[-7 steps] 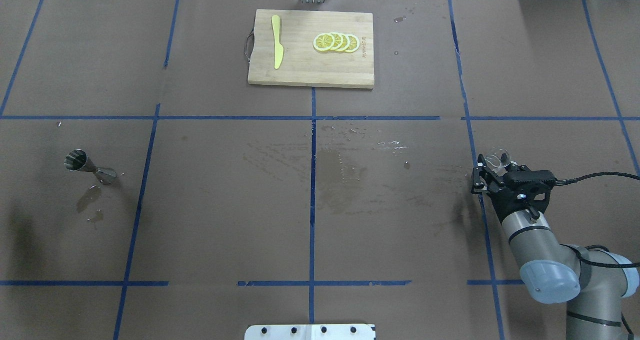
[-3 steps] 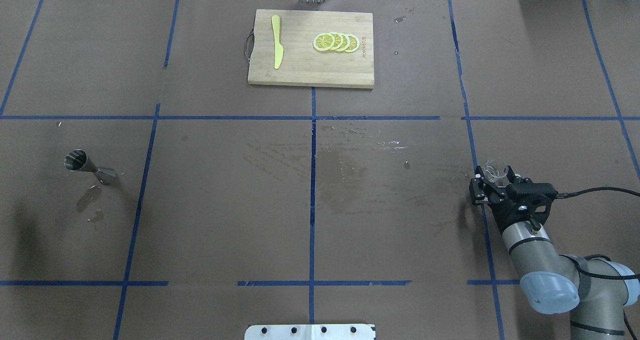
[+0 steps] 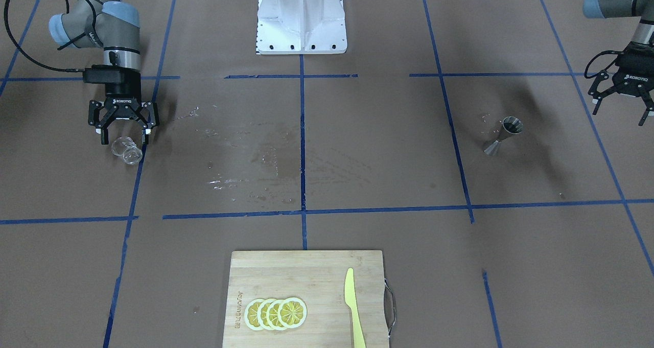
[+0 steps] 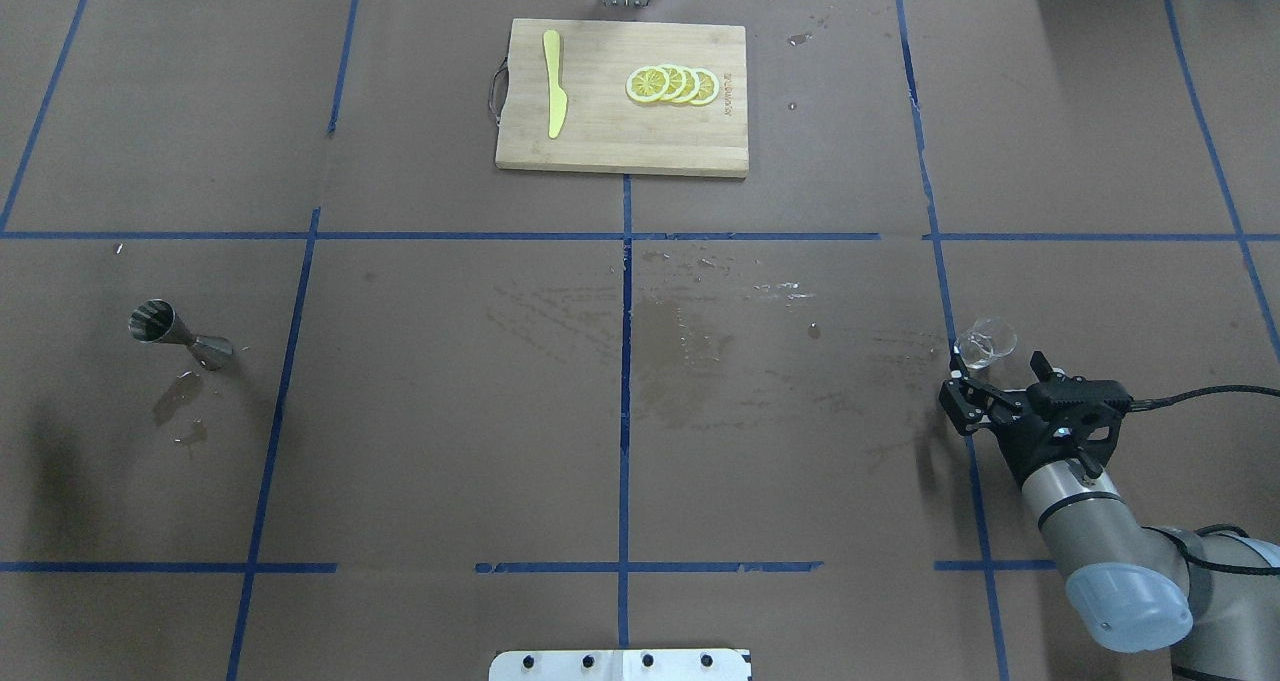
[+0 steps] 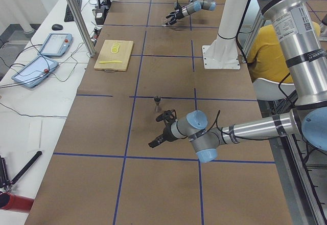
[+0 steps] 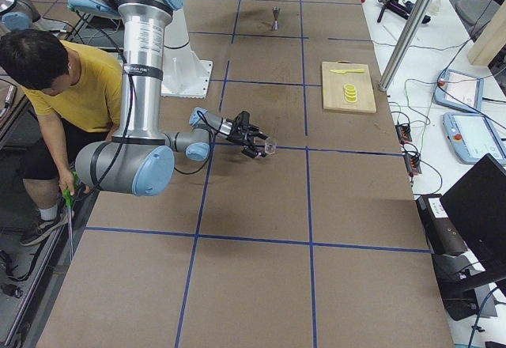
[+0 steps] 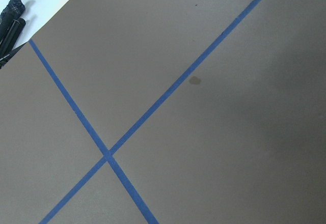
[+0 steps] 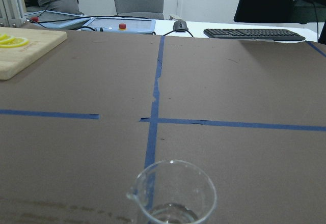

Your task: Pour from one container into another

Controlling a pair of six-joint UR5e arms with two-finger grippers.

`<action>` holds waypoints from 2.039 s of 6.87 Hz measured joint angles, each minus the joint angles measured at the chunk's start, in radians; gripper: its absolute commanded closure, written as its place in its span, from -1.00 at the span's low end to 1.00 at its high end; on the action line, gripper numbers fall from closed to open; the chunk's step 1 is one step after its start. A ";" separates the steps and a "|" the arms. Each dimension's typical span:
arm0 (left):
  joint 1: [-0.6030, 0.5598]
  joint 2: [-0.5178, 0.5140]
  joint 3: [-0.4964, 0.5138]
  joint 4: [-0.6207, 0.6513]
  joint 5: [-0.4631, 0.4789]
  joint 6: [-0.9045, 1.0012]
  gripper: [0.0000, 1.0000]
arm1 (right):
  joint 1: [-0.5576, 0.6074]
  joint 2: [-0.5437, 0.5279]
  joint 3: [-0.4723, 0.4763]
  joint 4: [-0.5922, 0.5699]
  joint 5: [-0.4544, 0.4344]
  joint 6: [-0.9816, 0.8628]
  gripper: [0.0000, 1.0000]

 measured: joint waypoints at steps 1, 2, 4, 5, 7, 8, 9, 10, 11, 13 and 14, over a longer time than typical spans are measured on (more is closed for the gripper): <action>0.000 0.001 0.000 0.000 0.001 -0.001 -0.99 | -0.014 -0.061 0.076 0.000 0.049 0.000 -1.00; -0.006 0.006 0.001 -0.001 -0.004 -0.001 -0.99 | -0.017 -0.151 0.183 0.000 0.157 0.000 -1.00; -0.095 0.010 0.009 0.027 -0.122 -0.001 -0.99 | 0.042 -0.278 0.317 -0.003 0.428 -0.032 -1.00; -0.174 -0.017 0.010 0.113 -0.236 0.001 -0.99 | 0.139 -0.294 0.323 -0.006 0.586 -0.104 -1.00; -0.340 -0.125 -0.001 0.389 -0.468 0.006 -1.00 | 0.428 -0.285 0.277 -0.011 0.901 -0.353 -1.00; -0.392 -0.188 -0.030 0.569 -0.522 0.006 -1.00 | 0.587 -0.260 0.234 -0.017 1.058 -0.483 -1.00; -0.432 -0.276 -0.074 0.808 -0.544 0.006 -1.00 | 0.766 -0.205 0.160 -0.049 1.227 -0.617 -1.00; -0.472 -0.384 -0.113 1.076 -0.551 0.007 -1.00 | 0.932 -0.123 0.088 -0.136 1.376 -0.758 -1.00; -0.517 -0.471 -0.140 1.298 -0.556 0.008 -1.00 | 1.068 -0.028 0.043 -0.288 1.490 -0.898 -1.00; -0.582 -0.520 -0.198 1.556 -0.612 0.027 -1.00 | 1.249 0.145 0.019 -0.677 1.630 -1.162 -1.00; -0.591 -0.497 -0.224 1.611 -0.628 0.067 -1.00 | 1.307 0.217 0.021 -0.861 1.676 -1.261 -1.00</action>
